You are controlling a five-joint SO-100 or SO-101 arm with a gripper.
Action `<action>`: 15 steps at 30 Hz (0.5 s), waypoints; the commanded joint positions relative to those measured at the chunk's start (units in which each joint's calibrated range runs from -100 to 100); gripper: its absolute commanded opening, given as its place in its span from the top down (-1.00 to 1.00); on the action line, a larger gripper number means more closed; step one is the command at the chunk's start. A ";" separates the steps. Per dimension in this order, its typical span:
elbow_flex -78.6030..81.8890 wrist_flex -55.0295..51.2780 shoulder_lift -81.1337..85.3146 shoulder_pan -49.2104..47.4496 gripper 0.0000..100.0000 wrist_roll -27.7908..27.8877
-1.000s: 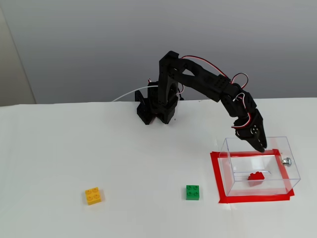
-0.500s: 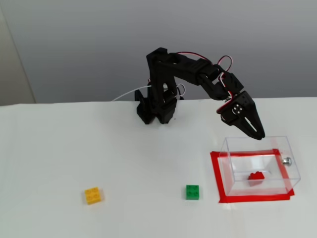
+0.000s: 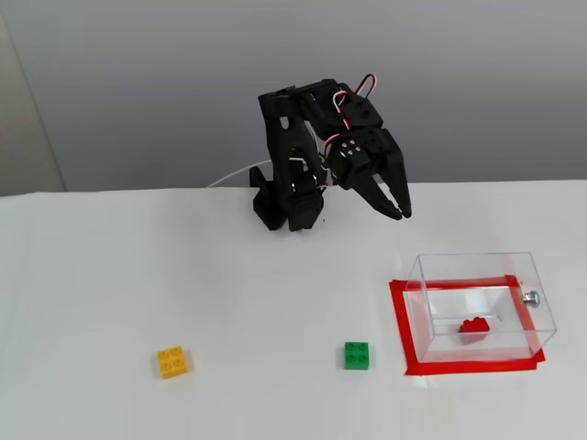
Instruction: Pick the red lego brick and place it into the transparent box
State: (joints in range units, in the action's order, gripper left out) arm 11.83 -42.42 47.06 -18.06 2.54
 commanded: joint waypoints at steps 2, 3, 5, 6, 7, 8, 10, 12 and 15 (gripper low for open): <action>8.15 -0.40 9.07 4.27 0.94 -0.19; 10.42 -0.40 11.02 5.23 0.94 -0.19; 15.30 -0.40 15.35 7.45 0.94 -0.19; 17.65 -0.40 17.64 8.55 0.94 -0.19; 20.18 -0.40 19.93 9.74 0.94 -0.19; 22.62 -0.40 22.31 10.85 0.94 -0.19; 27.68 -0.40 26.72 12.92 0.94 -0.19; 31.93 -0.40 30.37 14.69 0.94 -0.19; 37.09 -0.40 34.78 16.54 0.94 -0.19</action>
State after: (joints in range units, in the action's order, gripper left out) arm 45.54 -42.42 78.86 -3.21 2.54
